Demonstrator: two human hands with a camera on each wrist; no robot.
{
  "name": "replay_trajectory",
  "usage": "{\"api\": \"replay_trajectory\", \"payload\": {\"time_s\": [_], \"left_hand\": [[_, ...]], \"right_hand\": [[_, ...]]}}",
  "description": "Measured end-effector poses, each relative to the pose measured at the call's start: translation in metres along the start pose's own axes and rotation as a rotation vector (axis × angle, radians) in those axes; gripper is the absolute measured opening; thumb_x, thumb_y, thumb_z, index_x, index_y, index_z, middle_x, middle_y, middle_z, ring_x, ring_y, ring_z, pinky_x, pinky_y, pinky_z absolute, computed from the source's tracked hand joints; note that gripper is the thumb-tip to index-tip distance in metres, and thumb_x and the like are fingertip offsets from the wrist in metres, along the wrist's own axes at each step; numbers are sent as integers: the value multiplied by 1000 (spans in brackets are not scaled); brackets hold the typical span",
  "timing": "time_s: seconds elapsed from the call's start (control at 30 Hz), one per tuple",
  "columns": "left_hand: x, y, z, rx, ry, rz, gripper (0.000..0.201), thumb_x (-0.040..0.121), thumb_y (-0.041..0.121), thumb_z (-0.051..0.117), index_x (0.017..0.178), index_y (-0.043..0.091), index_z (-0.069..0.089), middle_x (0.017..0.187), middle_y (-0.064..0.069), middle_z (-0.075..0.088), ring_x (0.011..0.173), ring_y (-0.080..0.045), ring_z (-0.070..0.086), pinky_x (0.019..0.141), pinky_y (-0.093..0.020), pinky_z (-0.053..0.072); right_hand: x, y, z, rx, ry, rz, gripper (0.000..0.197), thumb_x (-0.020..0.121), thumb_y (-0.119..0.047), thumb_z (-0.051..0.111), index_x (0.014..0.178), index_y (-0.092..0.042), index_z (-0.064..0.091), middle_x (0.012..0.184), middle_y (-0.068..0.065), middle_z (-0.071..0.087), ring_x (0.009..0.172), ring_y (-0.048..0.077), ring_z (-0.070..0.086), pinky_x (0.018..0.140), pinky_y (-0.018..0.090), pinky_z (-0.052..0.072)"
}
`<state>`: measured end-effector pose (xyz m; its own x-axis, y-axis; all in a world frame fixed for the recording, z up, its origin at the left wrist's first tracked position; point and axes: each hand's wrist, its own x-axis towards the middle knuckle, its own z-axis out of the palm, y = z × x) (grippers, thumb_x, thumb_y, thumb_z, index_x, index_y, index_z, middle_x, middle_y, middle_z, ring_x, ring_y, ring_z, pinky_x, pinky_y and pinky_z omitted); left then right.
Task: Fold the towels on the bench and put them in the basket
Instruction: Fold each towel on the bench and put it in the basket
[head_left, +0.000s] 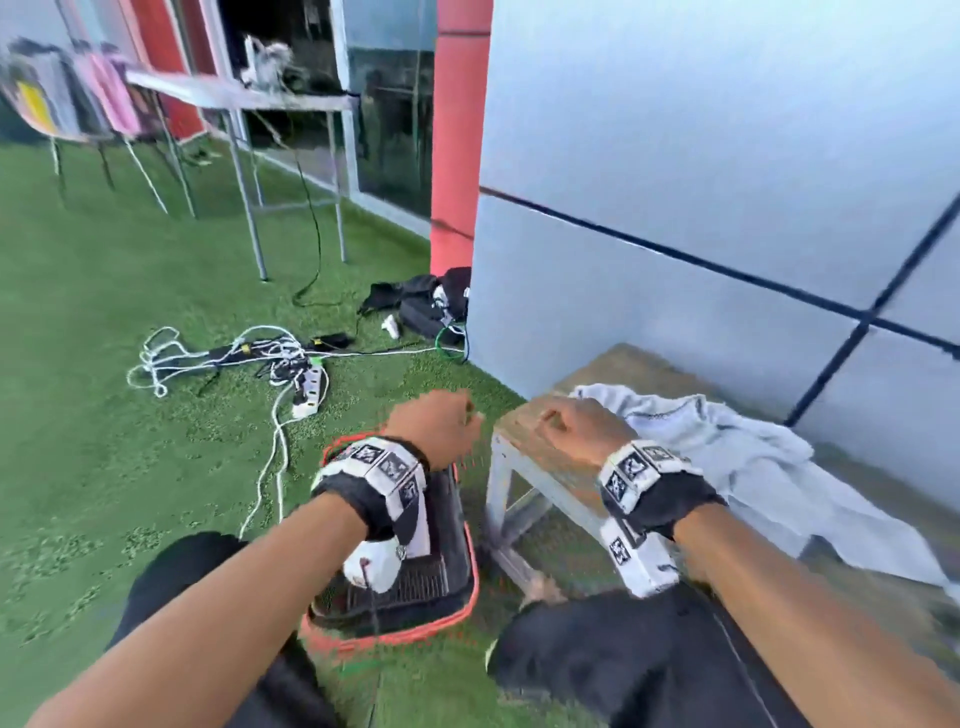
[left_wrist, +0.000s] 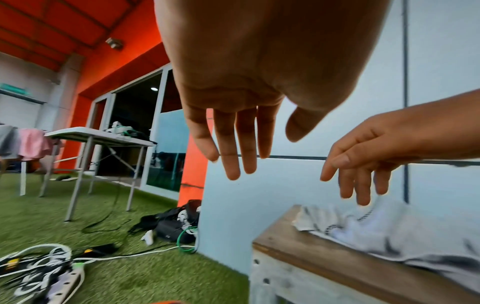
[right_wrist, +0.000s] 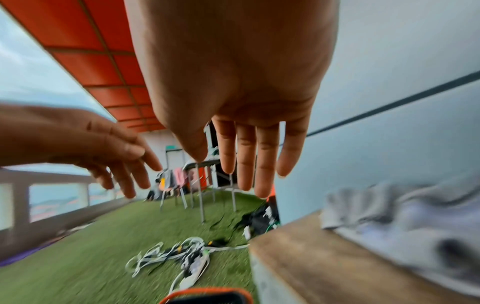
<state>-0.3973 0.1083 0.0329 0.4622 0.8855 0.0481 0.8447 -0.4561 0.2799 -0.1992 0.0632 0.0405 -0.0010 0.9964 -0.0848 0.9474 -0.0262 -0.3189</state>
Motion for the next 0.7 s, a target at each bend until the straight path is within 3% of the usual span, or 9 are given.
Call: {"api": "replay_trajectory", "payload": {"time_s": [0.1, 0.17, 0.23, 0.33, 0.4, 0.5, 0.57, 0.7], "left_hand": [[-8, 38, -5, -2, 17, 79, 32, 93, 41, 39, 107, 19, 57, 99, -2, 67, 84, -21, 65, 78, -39, 55], [-9, 62, -5, 2, 17, 135, 33, 91, 41, 41, 112, 21, 56, 106, -2, 66, 92, -23, 64, 83, -40, 53], [-10, 83, -5, -5, 22, 187, 34, 91, 42, 42, 116, 22, 54, 112, -2, 64, 98, -24, 62, 86, -40, 51], [-7, 111, 2, -28, 0, 273, 34, 91, 44, 40, 116, 25, 54, 115, -1, 63, 102, -25, 61, 87, -41, 50], [-2, 124, 9, -30, -35, 320, 35, 89, 47, 39, 114, 28, 54, 116, -2, 63, 103, -25, 60, 86, -40, 50], [5, 135, 20, -15, -53, 345, 37, 86, 51, 36, 111, 32, 54, 116, -2, 62, 103, -26, 59, 86, -39, 49], [9, 140, 28, -20, -78, 351, 35, 89, 47, 39, 114, 28, 55, 116, -4, 62, 105, -27, 58, 89, -39, 47], [21, 145, 44, -29, -127, 351, 35, 92, 43, 40, 116, 23, 55, 115, -3, 62, 105, -25, 58, 89, -36, 46]], "right_hand": [[-49, 26, -30, -16, 80, 118, 25, 91, -37, 45, 106, -24, 62, 97, 1, 65, 96, 21, 59, 85, 32, 45], [-77, 44, -45, 12, 124, 188, 23, 91, -35, 45, 101, -25, 63, 88, -1, 65, 95, 19, 58, 95, 35, 38], [-97, 58, -56, 12, 152, 248, 21, 90, -34, 46, 95, -26, 65, 91, 0, 65, 98, 20, 56, 92, 33, 37], [-127, 76, -70, -7, 212, 324, 21, 91, -35, 47, 84, -25, 64, 113, 6, 64, 106, 26, 58, 84, 31, 41], [-141, 84, -74, -23, 242, 373, 24, 89, -34, 48, 89, -19, 67, 109, 4, 66, 102, 25, 61, 82, 31, 45], [-151, 92, -71, -33, 270, 412, 19, 86, -34, 51, 83, -24, 67, 101, 2, 69, 99, 23, 61, 81, 28, 45], [-151, 100, -65, -17, 260, 412, 20, 86, -34, 51, 81, -22, 67, 101, 2, 68, 99, 21, 60, 79, 27, 44], [-144, 110, -51, -12, 222, 414, 23, 89, -30, 49, 93, -16, 68, 105, 1, 66, 102, 21, 57, 82, 27, 42]]}}
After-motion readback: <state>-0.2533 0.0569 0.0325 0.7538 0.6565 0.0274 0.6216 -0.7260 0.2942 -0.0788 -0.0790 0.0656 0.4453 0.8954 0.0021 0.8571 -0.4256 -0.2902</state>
